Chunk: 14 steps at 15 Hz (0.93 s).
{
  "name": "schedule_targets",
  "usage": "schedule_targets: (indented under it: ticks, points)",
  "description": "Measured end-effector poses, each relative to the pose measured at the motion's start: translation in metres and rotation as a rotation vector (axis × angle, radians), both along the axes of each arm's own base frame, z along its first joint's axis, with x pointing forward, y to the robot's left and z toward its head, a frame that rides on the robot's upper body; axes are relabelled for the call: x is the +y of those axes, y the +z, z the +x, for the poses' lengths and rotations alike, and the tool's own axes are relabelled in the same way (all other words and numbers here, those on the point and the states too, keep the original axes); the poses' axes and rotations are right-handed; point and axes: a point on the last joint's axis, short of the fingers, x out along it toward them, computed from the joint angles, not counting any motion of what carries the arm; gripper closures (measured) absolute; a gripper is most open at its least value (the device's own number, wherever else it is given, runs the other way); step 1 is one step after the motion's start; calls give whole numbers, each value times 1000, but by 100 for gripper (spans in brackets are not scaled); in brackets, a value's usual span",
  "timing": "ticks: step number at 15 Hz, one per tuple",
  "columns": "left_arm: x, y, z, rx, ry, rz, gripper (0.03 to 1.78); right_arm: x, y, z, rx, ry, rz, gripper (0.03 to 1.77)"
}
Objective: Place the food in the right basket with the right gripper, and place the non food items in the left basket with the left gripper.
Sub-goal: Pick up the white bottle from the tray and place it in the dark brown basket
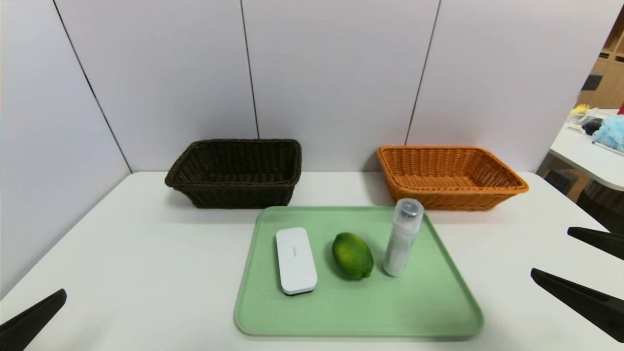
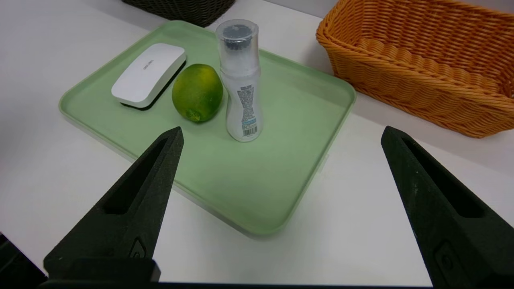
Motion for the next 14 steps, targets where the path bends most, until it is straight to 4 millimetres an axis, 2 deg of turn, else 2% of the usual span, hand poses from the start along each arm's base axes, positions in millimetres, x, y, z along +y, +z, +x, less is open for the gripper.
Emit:
schedule_targets:
  ticks: [4,7,11,14]
  points:
    - [3,11,25,-53,-16,3,12,8,-5,11,29,26,-10,10]
    - [-4,14,48,-68,-112,-22,12,9,-8,14,46,32,-17,10]
    - [-30,4,69,-35,-237,-58,12,10,-8,17,53,36,-20,10]
    - [-54,3,86,-80,-221,-85,12,12,-9,19,42,40,-15,10]
